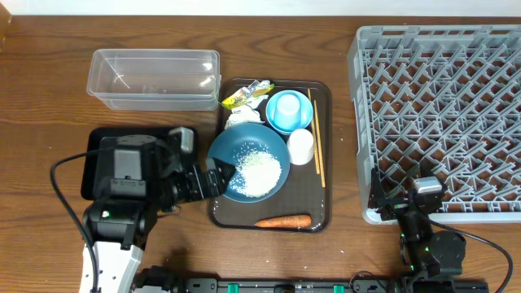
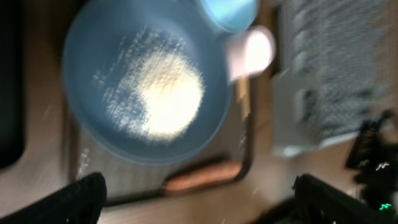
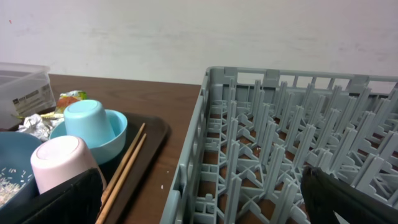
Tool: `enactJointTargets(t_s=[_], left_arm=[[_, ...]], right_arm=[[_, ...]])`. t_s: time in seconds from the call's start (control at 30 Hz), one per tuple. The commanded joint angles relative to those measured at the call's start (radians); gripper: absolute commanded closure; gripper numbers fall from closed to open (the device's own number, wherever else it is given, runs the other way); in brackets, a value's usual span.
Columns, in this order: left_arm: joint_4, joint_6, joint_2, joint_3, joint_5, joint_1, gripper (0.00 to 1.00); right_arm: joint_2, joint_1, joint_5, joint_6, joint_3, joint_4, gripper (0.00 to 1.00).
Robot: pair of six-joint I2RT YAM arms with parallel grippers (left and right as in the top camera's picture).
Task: Sort waste into correct bins and load items into the dishwasher rack
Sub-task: 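Grasp the rim of the blue bowl with the left gripper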
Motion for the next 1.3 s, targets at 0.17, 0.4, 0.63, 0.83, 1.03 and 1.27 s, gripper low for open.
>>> enactJointTargets(t_s=[0.17,0.4,0.63,0.83,1.03,1.27], left_arm=[[-0.15,0.019,0.102,0.238,-0.419,-0.203,0.02],[-0.105,0.016,0.124,0.233,-0.344,-0.232,0.02],[-0.052,0.096,0.203,0.233,-0.375,-0.373,0.02],[-0.019,0.092,0.356,0.233,-0.569,-0.523,0.06],[0.028,0.092,0.517,0.233,-0.575,-0.602,0.06],[0.071,0.096,0.629,0.233,-0.7,-0.672,0.1]], right_arm=[[-0.005,-0.011,0.002,-0.011,-0.001,-0.004,0.01],[-0.005,-0.011,0.002,-0.011,-0.001,-0.004,0.01],[-0.005,-0.011,0.002,-0.011,-0.001,-0.004,0.01],[-0.005,-0.011,0.002,-0.011,-0.001,-0.004,0.01],[-0.005,-0.011,0.002,-0.011,-0.001,-0.004,0.01],[-0.005,-0.011,0.002,-0.011,-0.001,-0.004,0.01]])
